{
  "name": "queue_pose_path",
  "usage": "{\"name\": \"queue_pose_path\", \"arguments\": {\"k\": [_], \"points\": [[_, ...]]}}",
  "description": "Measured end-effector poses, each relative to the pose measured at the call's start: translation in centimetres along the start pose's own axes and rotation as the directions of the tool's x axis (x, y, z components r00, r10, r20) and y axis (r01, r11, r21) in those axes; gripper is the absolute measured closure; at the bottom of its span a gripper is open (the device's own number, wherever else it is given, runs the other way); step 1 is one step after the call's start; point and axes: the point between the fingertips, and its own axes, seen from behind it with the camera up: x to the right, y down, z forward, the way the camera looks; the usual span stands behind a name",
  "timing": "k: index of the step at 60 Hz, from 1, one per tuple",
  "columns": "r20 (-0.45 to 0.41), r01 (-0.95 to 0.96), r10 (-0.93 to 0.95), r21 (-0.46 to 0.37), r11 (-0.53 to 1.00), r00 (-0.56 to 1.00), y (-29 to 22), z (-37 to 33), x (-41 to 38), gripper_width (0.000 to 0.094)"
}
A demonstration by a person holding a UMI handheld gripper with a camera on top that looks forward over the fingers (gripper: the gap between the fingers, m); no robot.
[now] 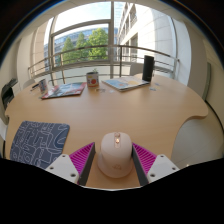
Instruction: Arrange mouse
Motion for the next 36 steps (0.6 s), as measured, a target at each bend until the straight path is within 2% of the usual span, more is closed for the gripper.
{"name": "queue_pose_path", "arguments": {"k": [5, 13, 18, 24, 30, 36], "points": [[-0.004, 0.039, -0.039, 0.023, 0.999, 0.999, -0.7, 0.7, -0.4, 0.0392], [-0.018, 0.066, -0.065, 0.04, 0.997, 0.998, -1.0, 1.0, -0.5, 0.0464], [-0.028, 0.066, -0.065, 0.018, 0.998, 0.997, -1.0, 0.8, -0.5, 0.0515], [-0.1, 0.054, -0.052, 0.019, 0.998, 0.994, -2.2, -0.5, 0.7, 0.0522], [-0.179, 0.012, 0.01, 0.12, 0.993, 0.984, -7.7, -4.3, 1.4, 0.0523], [-0.185, -0.037, 0.091, 0.273, 0.961, 0.979, -15.9, -9.9, -0.8, 0.0524]]}}
